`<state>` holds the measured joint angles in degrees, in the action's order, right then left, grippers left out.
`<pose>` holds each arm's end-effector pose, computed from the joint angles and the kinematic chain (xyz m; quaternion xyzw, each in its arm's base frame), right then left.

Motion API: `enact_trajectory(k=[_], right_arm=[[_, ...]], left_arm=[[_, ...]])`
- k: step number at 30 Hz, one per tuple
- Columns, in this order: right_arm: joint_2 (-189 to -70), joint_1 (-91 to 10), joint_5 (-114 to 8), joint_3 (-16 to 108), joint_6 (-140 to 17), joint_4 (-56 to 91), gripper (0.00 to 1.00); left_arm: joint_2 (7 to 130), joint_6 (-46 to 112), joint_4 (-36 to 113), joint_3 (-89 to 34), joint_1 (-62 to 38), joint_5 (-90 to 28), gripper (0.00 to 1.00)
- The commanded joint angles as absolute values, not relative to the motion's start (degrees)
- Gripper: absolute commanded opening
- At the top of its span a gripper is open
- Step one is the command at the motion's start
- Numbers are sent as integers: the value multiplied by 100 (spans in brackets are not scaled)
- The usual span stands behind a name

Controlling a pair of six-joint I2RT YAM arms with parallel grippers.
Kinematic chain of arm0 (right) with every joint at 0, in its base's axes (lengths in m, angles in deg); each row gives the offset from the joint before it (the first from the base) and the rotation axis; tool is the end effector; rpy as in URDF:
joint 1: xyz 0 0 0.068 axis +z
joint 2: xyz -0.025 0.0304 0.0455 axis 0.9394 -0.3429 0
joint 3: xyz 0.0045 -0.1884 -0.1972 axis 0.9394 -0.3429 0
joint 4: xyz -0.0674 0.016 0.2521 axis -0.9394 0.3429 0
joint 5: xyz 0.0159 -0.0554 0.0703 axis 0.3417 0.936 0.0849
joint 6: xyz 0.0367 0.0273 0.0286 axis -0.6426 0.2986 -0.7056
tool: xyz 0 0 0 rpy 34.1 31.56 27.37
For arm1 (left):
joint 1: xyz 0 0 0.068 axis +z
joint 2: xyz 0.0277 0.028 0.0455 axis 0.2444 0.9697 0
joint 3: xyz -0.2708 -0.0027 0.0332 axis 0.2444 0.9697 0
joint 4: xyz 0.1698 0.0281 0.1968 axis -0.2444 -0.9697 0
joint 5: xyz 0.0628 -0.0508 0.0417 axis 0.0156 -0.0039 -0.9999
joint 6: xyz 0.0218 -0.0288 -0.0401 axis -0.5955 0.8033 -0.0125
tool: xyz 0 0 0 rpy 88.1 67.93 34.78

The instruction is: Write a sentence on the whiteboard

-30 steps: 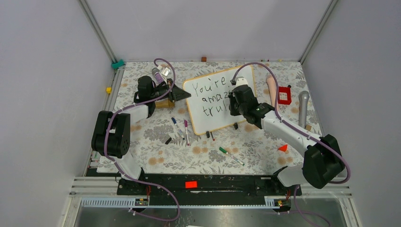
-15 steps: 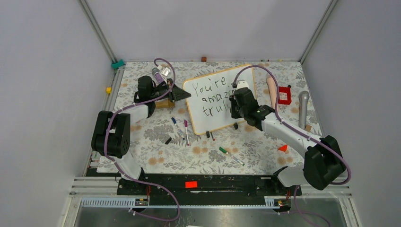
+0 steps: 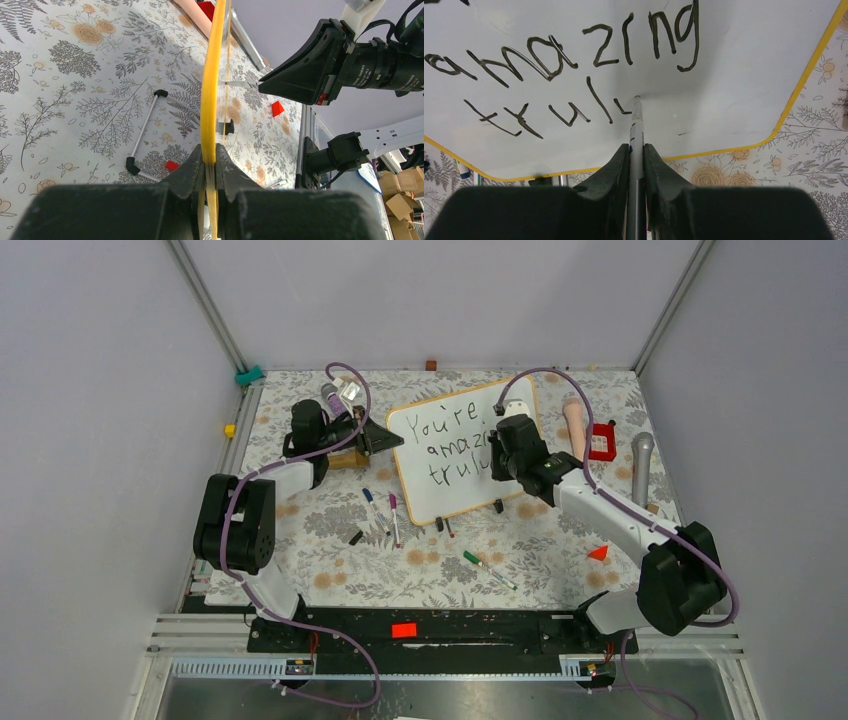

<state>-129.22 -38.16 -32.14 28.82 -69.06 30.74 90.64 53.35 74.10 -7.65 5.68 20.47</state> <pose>0.2721 0.1593 0.2722 -0.0830 0.8841 0.0855 0.4519 0.3532 -0.0838 0.2297 0.1875 0.7069 -0.5492 0.4045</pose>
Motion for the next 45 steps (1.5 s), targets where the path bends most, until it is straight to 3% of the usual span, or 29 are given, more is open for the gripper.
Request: enact_trajectory(k=[1,26,40,45], right_arm=[[-13056,-3883,-3124,3220,-6837,2814,0],[-12681,-3892,-3473,2220,-7098,2890,0],[-12640,-3888,-3826,2532,-7241,2646,0],[-12236,-3891,-3839,2532,-7214,2870,0]], left_arm=[[9029,4890,7640,-923,563,2209,0],[9064,4907,7642,-958,563,2203,0],[8975,4927,7681,-835,569,2126,0],[8945,5087,7796,-816,577,2072,12]])
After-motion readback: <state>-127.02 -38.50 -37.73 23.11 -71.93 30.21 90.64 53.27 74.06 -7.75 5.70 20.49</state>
